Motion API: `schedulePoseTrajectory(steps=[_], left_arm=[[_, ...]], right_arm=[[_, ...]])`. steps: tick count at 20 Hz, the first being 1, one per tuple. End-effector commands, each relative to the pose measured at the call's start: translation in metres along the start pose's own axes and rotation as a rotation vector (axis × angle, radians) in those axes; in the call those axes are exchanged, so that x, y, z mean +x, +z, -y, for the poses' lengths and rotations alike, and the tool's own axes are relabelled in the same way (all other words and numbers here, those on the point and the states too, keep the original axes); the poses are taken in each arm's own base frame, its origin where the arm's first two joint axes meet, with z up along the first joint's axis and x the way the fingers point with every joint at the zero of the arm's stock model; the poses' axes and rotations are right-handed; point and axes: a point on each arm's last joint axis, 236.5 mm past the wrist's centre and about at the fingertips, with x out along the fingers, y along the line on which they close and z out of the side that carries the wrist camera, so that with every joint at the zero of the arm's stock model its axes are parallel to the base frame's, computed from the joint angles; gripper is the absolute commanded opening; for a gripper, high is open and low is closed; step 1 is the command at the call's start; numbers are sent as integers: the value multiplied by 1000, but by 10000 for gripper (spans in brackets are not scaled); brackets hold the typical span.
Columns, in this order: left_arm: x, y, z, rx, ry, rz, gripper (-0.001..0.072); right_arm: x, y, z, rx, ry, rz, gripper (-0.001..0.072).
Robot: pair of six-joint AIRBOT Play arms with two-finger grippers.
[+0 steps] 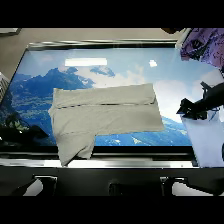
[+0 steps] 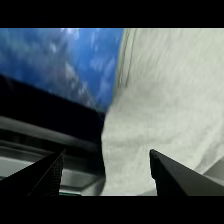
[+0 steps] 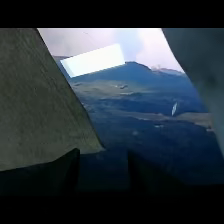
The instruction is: Fold the clothes and pants, and hang the long-sleeved shirts on hangers.
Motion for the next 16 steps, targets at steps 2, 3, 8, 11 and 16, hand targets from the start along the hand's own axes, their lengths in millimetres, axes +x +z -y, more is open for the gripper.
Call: schedulePoseTrajectory(steps=[2,3,8,11,16], left_arm=[[35,-55,2,-53,-108,-59,606],[39,-58,1,-63,-112,-65,606],[52,-50,12,-130,-190,-26,598],[64,-53,23,-151,-234,-73,597],[72,-56,42,-122,-301,-115,24]], right_arm=[[7,-27,-3,22,48,14,359],[6,-27,-6,25,60,15,359],[6,-27,-12,32,85,17,359],[6,-28,-12,32,86,12,359],[15,-39,-7,11,77,-27,406]])
